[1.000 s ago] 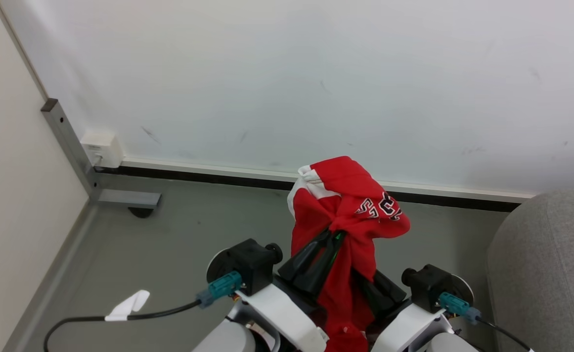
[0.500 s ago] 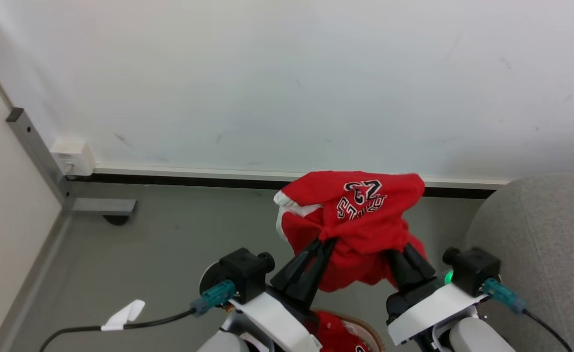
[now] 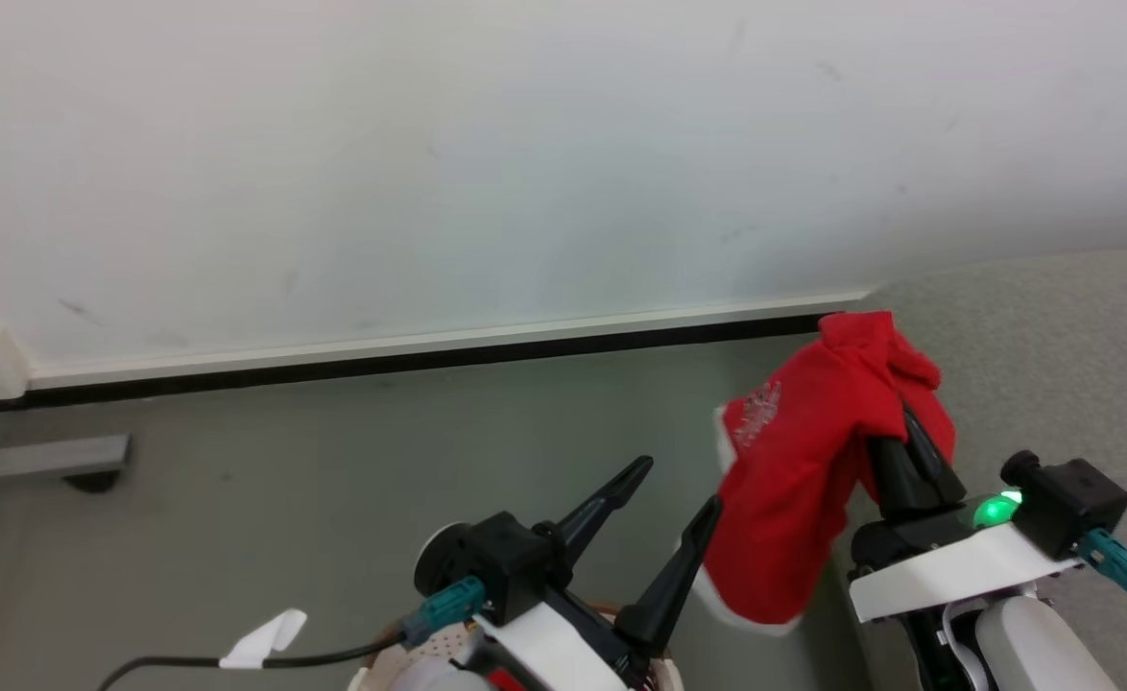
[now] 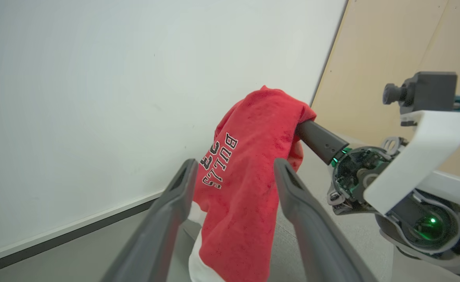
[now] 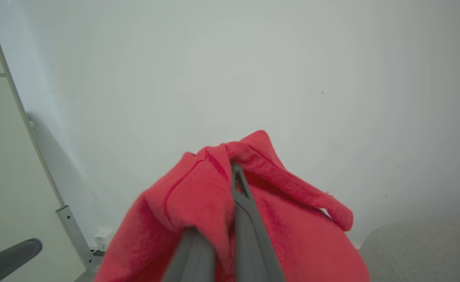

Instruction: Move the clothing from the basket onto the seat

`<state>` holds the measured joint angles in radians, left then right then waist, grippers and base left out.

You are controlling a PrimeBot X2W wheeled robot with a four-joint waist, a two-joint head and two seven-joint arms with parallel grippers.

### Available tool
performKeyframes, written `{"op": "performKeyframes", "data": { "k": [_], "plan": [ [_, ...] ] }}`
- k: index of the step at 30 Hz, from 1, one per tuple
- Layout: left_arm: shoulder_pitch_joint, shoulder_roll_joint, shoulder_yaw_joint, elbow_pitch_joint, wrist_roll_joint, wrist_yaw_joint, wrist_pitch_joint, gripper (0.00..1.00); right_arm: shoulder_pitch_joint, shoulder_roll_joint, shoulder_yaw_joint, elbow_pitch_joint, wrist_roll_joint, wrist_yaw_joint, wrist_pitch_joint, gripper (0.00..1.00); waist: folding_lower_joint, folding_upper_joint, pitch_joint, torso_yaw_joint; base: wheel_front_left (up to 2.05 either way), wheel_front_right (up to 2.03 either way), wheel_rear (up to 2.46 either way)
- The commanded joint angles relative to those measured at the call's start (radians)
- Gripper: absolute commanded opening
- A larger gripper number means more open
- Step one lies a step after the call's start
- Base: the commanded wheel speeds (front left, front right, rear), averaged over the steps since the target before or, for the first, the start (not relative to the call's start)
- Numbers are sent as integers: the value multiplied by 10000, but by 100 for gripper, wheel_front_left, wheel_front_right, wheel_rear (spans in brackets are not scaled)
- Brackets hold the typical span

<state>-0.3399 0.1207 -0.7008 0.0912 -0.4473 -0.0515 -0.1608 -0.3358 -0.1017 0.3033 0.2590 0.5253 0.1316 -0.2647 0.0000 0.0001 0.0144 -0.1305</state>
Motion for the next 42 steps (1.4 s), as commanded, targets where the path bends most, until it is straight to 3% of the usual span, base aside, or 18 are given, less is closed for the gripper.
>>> {"op": "performKeyframes", "data": {
  "k": [1, 12, 21, 31, 42],
  "plan": [
    [-5, 54, -18, 20, 122, -17, -100, 100, 160, -104, -95, -47, -108, -18, 6, 0, 0, -1, 221, -565, 0, 0, 0],
    [-384, 398, -20, 342, 427, -139, -530, 100, 526, -240, -957, -670, -189, -18, 4, 0, 0, -1, 727, -2837, 0, 0, 0],
    [-486, 267, -131, 930, 476, -172, -804, 100, 913, -136, -1146, -991, -218, -18, 6, 0, 0, -1, 897, -3807, 0, 0, 0],
    [-727, 116, -157, 1317, 608, -225, -964, 100, 583, -245, -1358, -1163, -137, -18, 5, 0, 0, -1, 1130, -3922, 0, 0, 0],
    [-1392, 368, -305, 1284, 1093, -246, -894, 100, -1204, -731, -1981, -825, -229, -18, 6, 0, 0, -1, 2679, -2981, 0, 0, 0]
  ]
}}
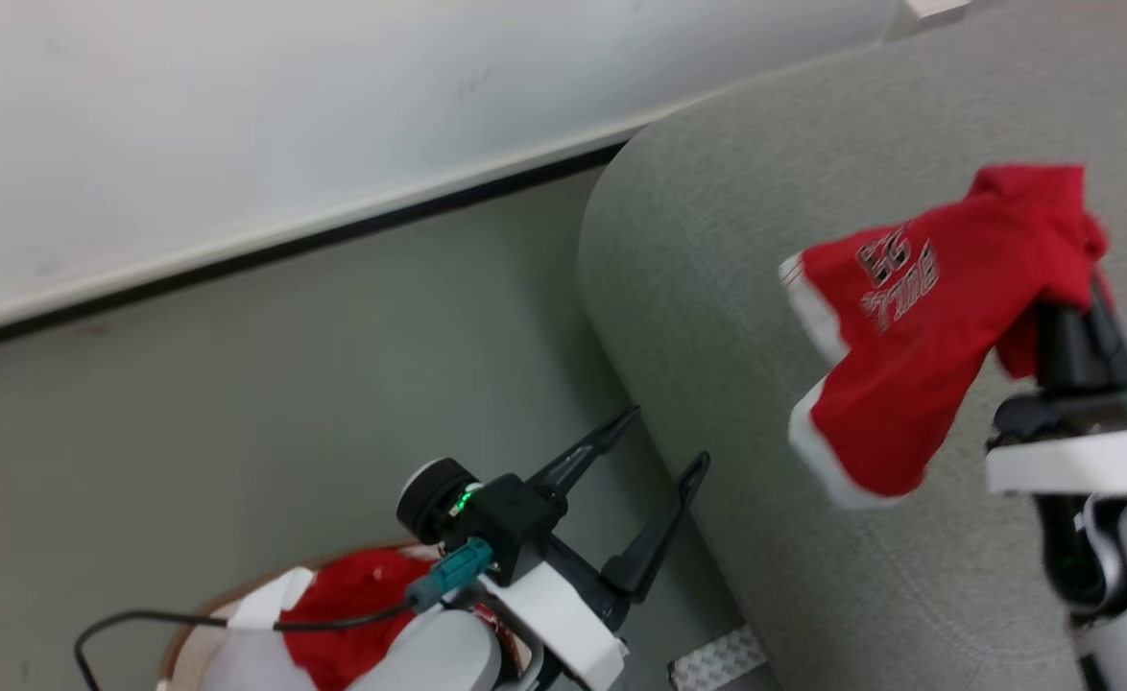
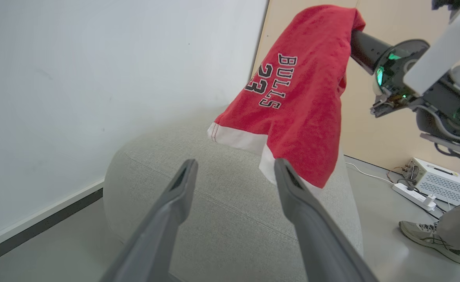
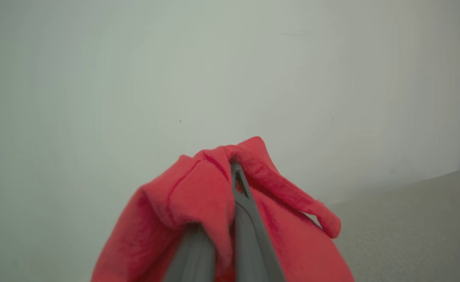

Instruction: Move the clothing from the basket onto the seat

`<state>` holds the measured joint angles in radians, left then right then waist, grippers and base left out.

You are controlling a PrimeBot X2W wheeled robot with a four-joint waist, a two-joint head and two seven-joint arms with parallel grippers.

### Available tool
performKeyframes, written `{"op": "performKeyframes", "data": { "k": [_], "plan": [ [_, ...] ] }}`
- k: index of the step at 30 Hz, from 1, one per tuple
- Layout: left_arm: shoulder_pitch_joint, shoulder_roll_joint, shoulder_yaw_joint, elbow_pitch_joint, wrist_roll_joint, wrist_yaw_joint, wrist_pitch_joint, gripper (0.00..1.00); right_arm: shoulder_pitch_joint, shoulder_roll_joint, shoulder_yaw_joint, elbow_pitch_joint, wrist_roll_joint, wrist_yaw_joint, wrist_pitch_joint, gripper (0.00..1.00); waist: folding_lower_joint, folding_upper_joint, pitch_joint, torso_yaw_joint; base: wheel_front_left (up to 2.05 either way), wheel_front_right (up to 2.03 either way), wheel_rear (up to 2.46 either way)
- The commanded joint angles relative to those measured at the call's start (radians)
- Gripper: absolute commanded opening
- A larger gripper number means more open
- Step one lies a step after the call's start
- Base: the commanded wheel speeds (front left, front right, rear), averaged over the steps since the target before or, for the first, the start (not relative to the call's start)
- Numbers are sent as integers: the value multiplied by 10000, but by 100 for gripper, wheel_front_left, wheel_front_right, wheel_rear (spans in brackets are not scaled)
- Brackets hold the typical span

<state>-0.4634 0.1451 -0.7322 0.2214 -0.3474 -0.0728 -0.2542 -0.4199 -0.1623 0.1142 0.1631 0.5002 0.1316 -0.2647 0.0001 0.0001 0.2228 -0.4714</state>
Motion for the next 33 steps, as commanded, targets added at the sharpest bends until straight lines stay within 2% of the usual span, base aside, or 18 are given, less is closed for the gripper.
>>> {"op": "performKeyframes", "data": {
  "k": [1, 5, 14, 16, 25, 26, 28, 29, 31, 33],
  "plan": [
    [-234, 151, -13, -48, 118, -48, 93, 100, -635, -258, -203, 243, 56, -18, 6, 0, -1, -1, 811, 543, 0, 0, 0],
    [-615, 266, -38, -210, 264, -49, 295, 100, -1827, -765, -456, 1052, 138, -18, 5, 0, -1, -1, 1666, 974, 0, 0, 0],
    [-1428, 427, -48, -580, 545, -54, 610, 100, -4841, -2630, -774, 3858, 1101, -19, 4, 0, -1, -1, 3302, 1947, 0, 0, 0],
    [-1583, 458, -68, -642, 601, -59, 686, 100, -5357, -3019, -966, 4438, 891, -19, 8, 0, -1, -1, 3599, 2181, 0, 0, 0],
    [-2008, 440, 55, -865, 570, 75, 696, 100, -6987, -3757, -1702, 6241, 41, -19, 8, 0, -1, -1, 4526, 2797, 0, 0, 0],
    [-2042, 437, 71, -867, 549, 76, 661, 100, -7019, -3770, -1582, 6516, -152, -19, 9, 0, -1, -1, 4572, 2823, 0, 0, 0],
    [-2029, 463, 86, -809, 512, 87, 615, 100, -7049, -3762, -1156, 7203, -581, -19, 100, 8, -1, -1, 4580, 2842, 0, 0, 0],
    [-2021, 471, 84, -762, 491, 84, 598, 100, -7130, -3850, -850, 7553, -790, -19, 341, 8, -1, -1, 4560, 2852, 0, 0, 0],
    [-1969, 467, 86, -653, 443, 80, 522, 100, -7181, -3928, -38, 8132, -1314, -19, 934, 8, -1, -1, 4432, 2840, 0, 0, 0],
    [-1934, 439, 123, -552, 396, 99, 463, 100, -7314, -3858, 574, 8566, -1549, -21, 1493, 3, -1, -1, 4260, 2801, 0, 0, 0]
  ]
}}
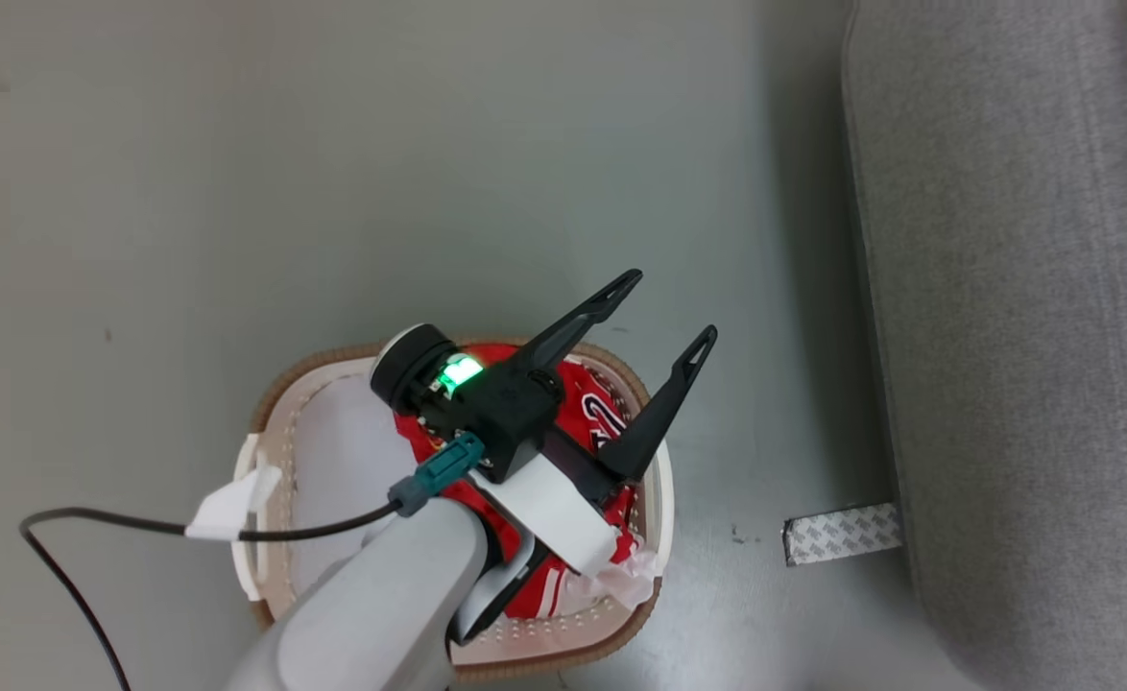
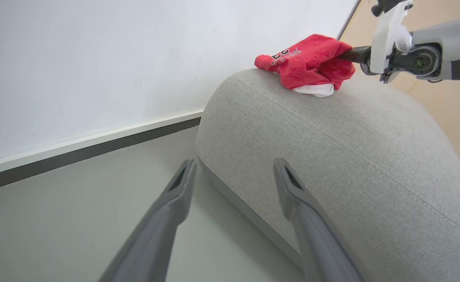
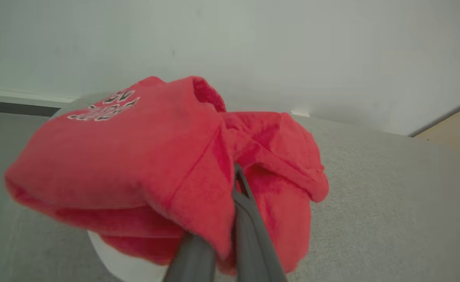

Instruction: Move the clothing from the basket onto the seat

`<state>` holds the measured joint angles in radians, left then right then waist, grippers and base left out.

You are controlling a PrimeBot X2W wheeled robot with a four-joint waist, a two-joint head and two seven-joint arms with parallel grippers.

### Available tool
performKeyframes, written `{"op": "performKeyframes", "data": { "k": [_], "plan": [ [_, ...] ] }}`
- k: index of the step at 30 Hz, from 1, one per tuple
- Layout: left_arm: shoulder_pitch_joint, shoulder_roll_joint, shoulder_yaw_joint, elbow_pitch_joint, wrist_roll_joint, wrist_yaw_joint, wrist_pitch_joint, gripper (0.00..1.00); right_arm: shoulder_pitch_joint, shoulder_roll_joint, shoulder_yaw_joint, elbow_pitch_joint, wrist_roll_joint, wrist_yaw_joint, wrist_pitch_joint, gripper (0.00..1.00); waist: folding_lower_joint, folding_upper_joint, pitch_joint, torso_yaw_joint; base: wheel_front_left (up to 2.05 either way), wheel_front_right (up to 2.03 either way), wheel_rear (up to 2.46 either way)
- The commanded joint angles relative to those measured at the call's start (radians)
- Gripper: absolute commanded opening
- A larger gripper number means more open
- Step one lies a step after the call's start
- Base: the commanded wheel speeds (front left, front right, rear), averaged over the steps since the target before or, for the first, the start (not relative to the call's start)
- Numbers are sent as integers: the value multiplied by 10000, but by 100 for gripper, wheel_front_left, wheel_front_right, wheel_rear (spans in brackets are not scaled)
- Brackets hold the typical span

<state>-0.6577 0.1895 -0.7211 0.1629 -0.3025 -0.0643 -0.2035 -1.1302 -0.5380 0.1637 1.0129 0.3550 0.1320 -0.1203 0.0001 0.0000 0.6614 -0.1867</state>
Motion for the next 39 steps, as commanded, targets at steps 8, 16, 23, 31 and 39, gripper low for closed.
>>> {"op": "performKeyframes", "data": {
  "k": [8, 16, 23, 31, 39],
  "plan": [
    [331, -38, 79, 311, -322, 47, -267, 100, -260, 43, 1512, 812, 333, -25, 961, 100, -1, 0, -1195, -213, 0, 0, 0],
    [1115, -116, 251, 722, -750, 122, -501, 100, 482, -257, 3068, 567, 1108, -25, 1805, 100, -1, 0, -3255, -344, 0, 0, 0],
    [2045, 1, 776, 788, -1191, 403, -608, 100, 1186, -896, 4597, -1360, 2519, -25, 1574, 100, -1, 0, -5180, -313, 0, 0, 0],
    [3036, 223, 2028, 299, -1402, 1098, -607, 100, 2179, -1294, 4906, -3563, 3822, -23, 203, 100, -1, 0, -6351, 68, 0, 0, 0],
    [4124, 458, 3419, -157, -1412, 1296, -608, 100, 4512, -535, 3322, -4804, 4493, -26, -1274, 100, -1, 0, -6734, 673, 0, 0, 0]
  ]
}}
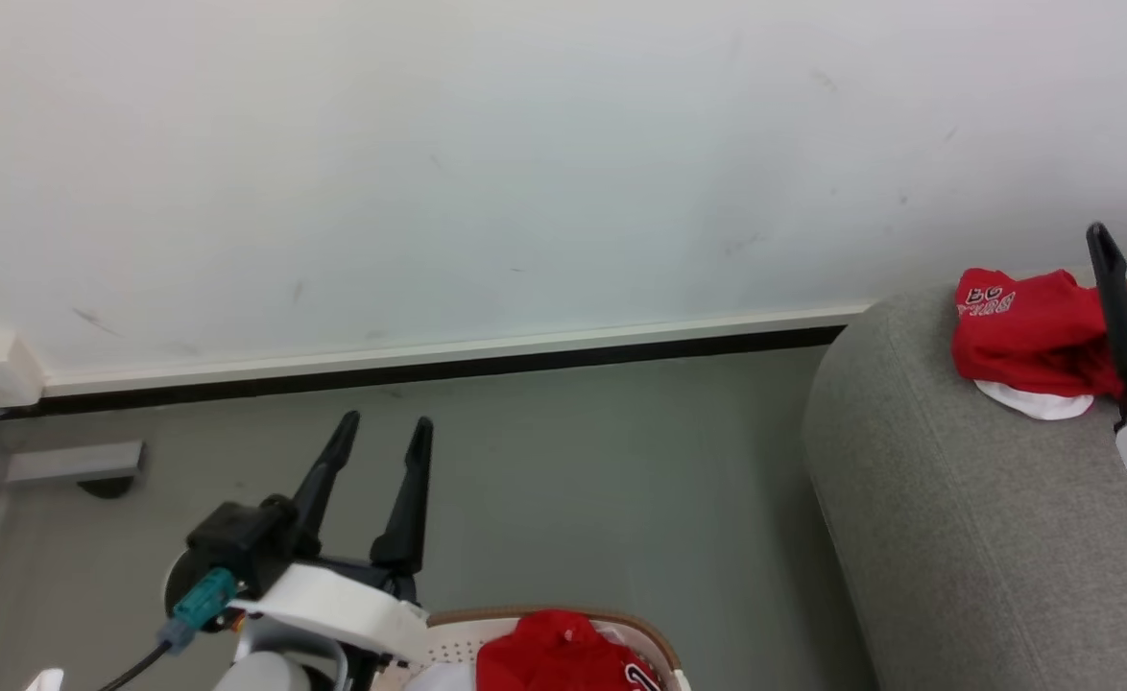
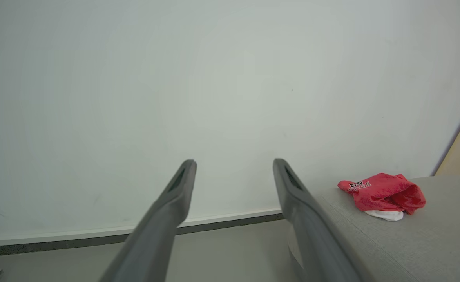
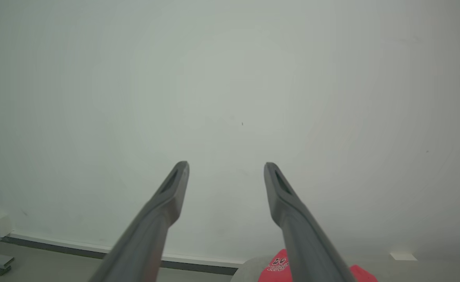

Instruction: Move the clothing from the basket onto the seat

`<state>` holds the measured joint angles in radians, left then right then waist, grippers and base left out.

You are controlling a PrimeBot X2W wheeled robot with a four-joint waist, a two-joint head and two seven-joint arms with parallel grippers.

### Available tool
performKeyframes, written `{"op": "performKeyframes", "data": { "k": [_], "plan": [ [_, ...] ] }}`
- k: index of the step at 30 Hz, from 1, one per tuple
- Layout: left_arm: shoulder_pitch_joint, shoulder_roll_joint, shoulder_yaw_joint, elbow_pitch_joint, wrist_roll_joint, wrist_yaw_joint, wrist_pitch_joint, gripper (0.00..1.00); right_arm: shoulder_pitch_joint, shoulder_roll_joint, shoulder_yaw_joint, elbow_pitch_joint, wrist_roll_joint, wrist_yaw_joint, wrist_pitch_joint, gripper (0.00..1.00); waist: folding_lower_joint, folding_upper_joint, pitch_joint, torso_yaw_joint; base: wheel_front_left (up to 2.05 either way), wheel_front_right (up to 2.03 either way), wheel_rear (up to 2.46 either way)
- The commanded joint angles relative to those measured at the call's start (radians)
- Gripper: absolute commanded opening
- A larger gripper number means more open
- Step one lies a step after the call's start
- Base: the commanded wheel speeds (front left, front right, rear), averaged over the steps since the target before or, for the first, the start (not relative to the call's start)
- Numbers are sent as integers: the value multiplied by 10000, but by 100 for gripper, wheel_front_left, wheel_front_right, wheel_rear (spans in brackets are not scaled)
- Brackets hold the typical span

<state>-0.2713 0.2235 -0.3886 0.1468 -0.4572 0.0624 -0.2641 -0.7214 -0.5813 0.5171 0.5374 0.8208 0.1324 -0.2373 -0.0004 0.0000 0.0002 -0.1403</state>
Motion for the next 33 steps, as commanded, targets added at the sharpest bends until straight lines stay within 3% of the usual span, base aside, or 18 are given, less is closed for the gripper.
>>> {"op": "performKeyframes", "data": {
  "k": [1, 8, 13, 17, 23, 33],
  "plan": [
    [353, 95, 234, -20, 197, 46, -4, 100, 843, 53, -493, -219, -208, -30, -182, 100, 4, 0, -137, 314, 0, 0, 0],
    [1389, -245, 1524, -327, 705, 99, -5, 100, 4063, 1789, -2853, -1967, -2294, -29, -275, 100, 4, 0, -166, 737, 0, 0, 0],
    [2298, -748, 2326, -553, 1291, -187, -4, 100, 6069, 3259, -3877, -3415, -3876, -29, -279, 100, 4, 0, -111, 905, 0, 0, 0],
    [2710, -1105, 2780, -437, 1696, -552, -4, 100, 7055, 4122, -4269, -4006, -4504, -29, -270, 100, 4, 0, -96, 972, 0, 0, 0],
    [2775, -1442, 3293, -265, 2093, -1015, -4, 100, 7351, 4424, -4192, -4277, -5014, -29, -268, 100, 4, 0, -73, 919, 0, 0, 0],
    [2590, -1664, 3668, -99, 2473, -1357, -5, 100, 7052, 4480, -4147, -4347, -5060, -29, -269, 100, 4, 0, -38, 788, 0, 0, 0]
  ]
}}
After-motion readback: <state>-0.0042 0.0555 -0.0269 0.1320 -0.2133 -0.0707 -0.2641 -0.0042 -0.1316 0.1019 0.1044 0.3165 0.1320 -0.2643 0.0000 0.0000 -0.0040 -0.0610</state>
